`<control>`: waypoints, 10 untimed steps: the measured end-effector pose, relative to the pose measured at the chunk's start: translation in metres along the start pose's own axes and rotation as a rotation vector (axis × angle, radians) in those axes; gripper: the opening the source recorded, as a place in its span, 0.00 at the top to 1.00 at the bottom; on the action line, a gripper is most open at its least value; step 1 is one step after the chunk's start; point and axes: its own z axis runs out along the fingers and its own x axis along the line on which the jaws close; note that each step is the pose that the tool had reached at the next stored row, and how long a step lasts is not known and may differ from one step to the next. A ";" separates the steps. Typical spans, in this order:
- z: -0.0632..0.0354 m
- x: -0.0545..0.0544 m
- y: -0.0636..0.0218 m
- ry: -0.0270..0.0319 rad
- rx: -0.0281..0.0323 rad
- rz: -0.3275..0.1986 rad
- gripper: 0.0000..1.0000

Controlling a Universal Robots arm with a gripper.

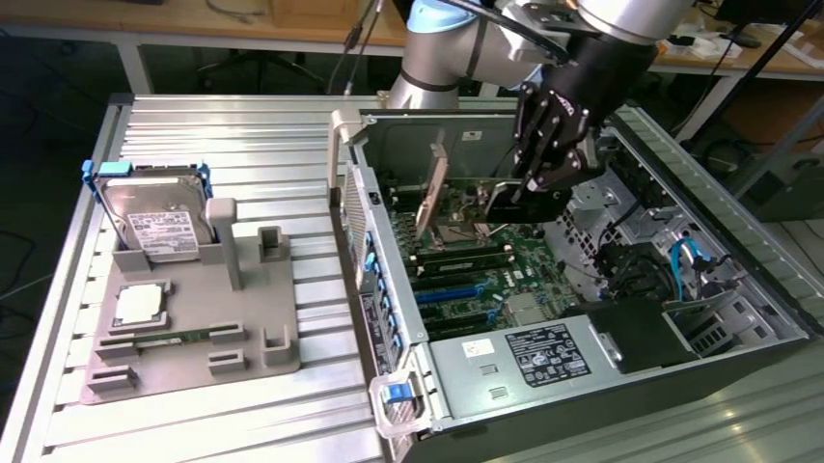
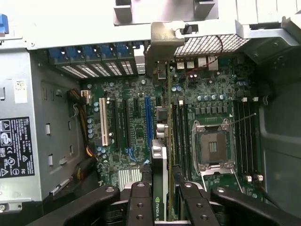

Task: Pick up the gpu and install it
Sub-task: 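Insert the gpu into the slot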

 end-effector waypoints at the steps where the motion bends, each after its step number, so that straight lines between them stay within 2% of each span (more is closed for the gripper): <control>1: 0.0020 0.000 -0.0001 0.0000 0.0001 0.000 0.73; 3: 0.0057 0.000 -0.0004 0.0004 0.0001 0.000 0.73; 10: 0.0057 0.000 -0.0004 0.0004 0.0000 0.000 0.73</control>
